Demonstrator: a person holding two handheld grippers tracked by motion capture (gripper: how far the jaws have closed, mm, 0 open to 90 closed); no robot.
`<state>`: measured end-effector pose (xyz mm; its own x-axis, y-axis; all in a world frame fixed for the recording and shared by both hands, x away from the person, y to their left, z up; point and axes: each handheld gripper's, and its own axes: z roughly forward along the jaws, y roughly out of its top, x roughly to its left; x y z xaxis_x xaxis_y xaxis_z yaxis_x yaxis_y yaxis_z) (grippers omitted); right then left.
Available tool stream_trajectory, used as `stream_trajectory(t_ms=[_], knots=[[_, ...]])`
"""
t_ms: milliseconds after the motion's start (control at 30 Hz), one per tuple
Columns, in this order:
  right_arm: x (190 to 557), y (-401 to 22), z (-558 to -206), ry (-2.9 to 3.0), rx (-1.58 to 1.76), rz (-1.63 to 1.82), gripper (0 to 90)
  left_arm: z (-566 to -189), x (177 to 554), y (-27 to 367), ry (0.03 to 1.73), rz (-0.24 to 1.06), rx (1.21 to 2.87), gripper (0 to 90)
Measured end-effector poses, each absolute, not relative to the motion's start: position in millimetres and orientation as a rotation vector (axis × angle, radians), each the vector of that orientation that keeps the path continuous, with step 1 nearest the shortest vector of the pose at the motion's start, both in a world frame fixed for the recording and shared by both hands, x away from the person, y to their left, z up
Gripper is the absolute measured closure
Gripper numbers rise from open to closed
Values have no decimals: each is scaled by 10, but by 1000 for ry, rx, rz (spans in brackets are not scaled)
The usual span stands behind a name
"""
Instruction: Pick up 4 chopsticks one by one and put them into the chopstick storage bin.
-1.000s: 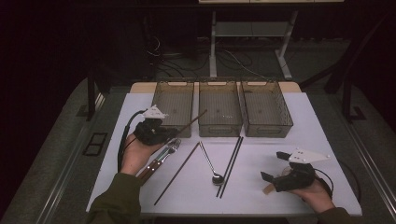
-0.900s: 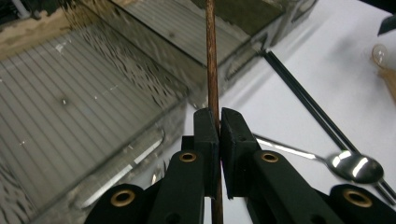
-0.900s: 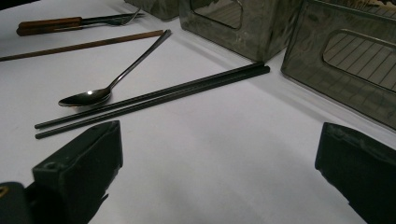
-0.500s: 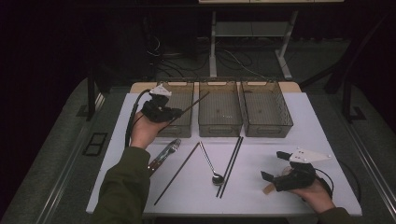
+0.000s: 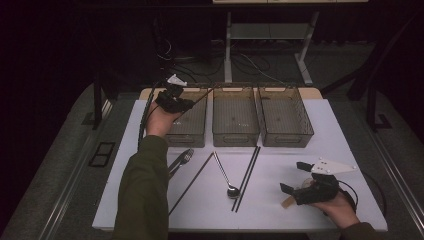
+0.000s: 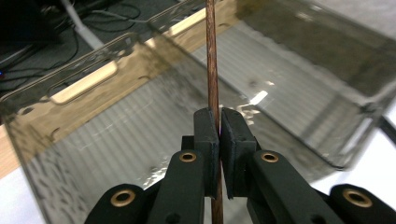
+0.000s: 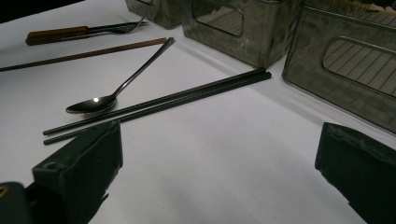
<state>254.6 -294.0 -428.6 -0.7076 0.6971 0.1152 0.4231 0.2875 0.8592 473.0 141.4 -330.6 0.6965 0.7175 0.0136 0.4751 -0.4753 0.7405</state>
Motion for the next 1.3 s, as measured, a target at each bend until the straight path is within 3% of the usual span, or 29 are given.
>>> stream_trajectory(t_ms=[900, 1300], knots=[[2546, -2939, -4284, 2280, 1019, 1388, 10, -3791, 4962, 1626, 1128, 415, 2126, 846], [2547, -2939, -4283, 2279, 1022, 1389, 10, -3748, 4935, 1603, 1126, 421, 2102, 579]])
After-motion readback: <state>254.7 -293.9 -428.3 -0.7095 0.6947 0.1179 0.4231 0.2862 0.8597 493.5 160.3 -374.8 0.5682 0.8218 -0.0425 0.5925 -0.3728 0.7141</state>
